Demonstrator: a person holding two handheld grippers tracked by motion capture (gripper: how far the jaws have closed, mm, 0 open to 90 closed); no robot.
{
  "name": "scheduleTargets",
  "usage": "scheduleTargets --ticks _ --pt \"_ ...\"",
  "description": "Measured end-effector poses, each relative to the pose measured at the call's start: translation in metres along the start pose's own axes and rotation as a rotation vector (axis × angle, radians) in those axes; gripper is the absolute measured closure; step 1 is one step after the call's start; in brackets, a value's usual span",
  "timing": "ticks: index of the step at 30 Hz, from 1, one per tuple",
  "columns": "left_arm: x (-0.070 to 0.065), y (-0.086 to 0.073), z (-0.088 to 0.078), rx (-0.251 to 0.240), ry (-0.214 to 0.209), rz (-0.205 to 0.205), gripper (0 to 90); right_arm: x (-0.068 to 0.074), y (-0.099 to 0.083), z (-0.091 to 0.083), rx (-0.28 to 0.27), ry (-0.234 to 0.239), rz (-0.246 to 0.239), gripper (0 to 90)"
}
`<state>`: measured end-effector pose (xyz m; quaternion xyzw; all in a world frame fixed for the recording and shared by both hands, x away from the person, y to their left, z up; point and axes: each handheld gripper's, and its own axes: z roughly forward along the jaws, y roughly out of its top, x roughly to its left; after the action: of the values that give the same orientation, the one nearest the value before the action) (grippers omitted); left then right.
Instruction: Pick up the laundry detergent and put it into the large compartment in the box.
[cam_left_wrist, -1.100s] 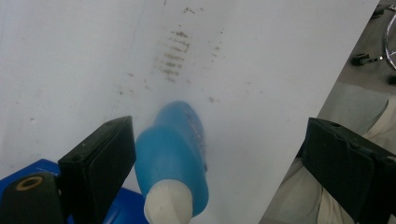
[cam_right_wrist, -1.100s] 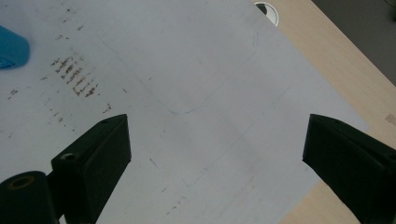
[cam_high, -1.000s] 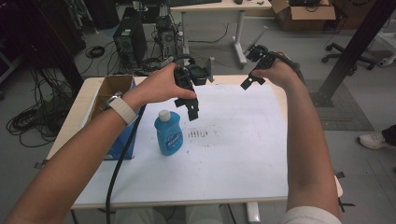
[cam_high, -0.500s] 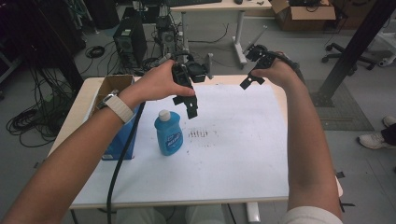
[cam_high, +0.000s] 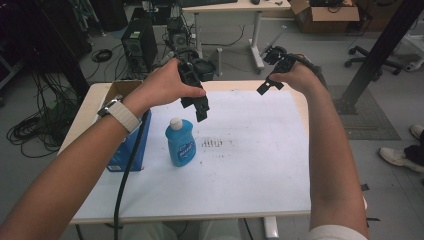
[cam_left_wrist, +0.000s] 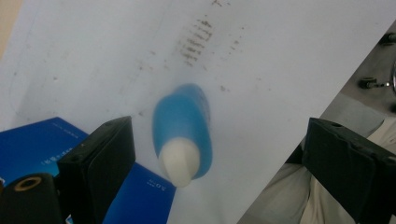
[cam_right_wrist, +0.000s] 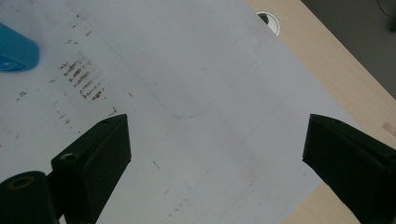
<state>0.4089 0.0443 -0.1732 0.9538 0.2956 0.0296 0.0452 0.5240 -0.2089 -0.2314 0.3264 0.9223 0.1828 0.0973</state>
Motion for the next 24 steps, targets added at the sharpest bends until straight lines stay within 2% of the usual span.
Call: scheduleTargets --ticks 1,4,24 --pt "0.002 -0.001 0.000 0.000 -0.001 -0.022 9.9 0.000 0.000 0.000 0.001 0.001 0.000 7.5" --pt "0.005 -0.003 -0.001 0.004 -0.003 -0.042 9.8 0.001 0.000 0.001 0.003 0.002 -0.004 7.5" --pt "0.011 -0.015 0.006 0.035 -0.011 -0.109 9.4 0.005 0.001 -0.003 0.000 -0.003 -0.012 7.6"
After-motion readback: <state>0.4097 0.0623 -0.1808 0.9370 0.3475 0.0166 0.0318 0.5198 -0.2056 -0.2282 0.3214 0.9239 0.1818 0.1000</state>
